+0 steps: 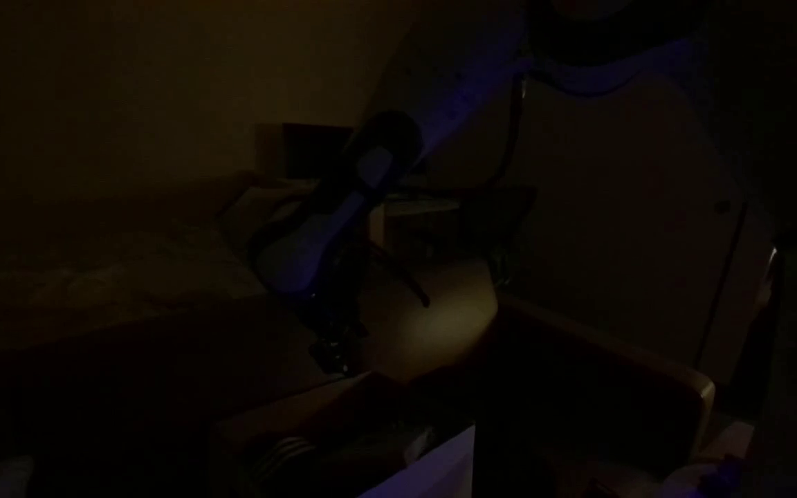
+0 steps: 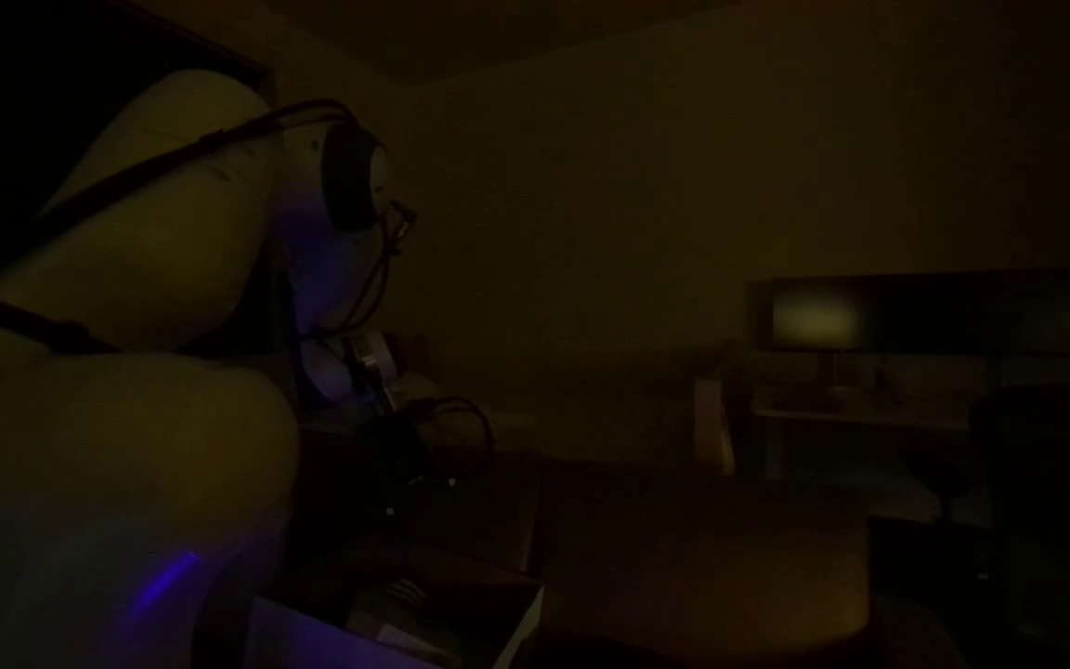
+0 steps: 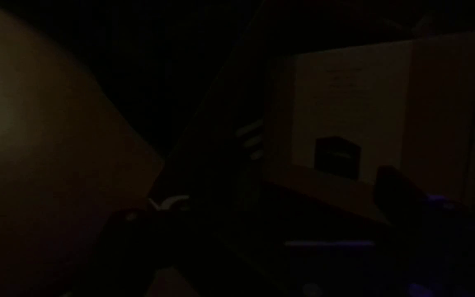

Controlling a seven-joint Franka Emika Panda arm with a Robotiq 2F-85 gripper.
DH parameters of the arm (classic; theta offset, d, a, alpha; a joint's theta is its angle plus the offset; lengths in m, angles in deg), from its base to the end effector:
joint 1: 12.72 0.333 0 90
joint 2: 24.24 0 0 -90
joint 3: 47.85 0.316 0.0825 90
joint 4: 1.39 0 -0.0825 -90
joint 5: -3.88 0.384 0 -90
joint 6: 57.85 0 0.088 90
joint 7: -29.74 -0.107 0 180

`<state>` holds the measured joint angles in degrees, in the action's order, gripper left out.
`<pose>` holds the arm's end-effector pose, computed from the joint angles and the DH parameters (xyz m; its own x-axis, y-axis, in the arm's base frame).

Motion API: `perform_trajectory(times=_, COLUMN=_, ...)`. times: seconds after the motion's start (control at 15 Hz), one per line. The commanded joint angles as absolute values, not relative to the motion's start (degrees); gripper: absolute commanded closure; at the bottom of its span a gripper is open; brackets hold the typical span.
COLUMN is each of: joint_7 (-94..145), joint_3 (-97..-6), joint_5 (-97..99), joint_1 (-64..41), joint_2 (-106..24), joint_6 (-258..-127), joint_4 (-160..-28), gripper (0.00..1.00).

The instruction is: Put the book inside the box

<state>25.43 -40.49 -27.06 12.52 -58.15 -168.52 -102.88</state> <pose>0.5396 0.2978 0.2068 0.6917 0.5929 -0.4124 0.7202 -0.6092 0.3321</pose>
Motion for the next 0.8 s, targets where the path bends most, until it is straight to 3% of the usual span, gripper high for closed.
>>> perform_trajectory(times=0.0, joint_7=26.41, joint_3=-39.60, joint_5=-27.52, joint_1=11.78, joint_2=-54.06, joint_6=-167.39, joint_4=-105.47, gripper=0.00)
perform_trajectory(times=0.73, joint_7=32.76, joint_3=-40.02, joint_5=-23.62, joint_1=4.17, joint_2=-43.01, joint_6=-160.63, joint_4=-107.64, gripper=0.00)
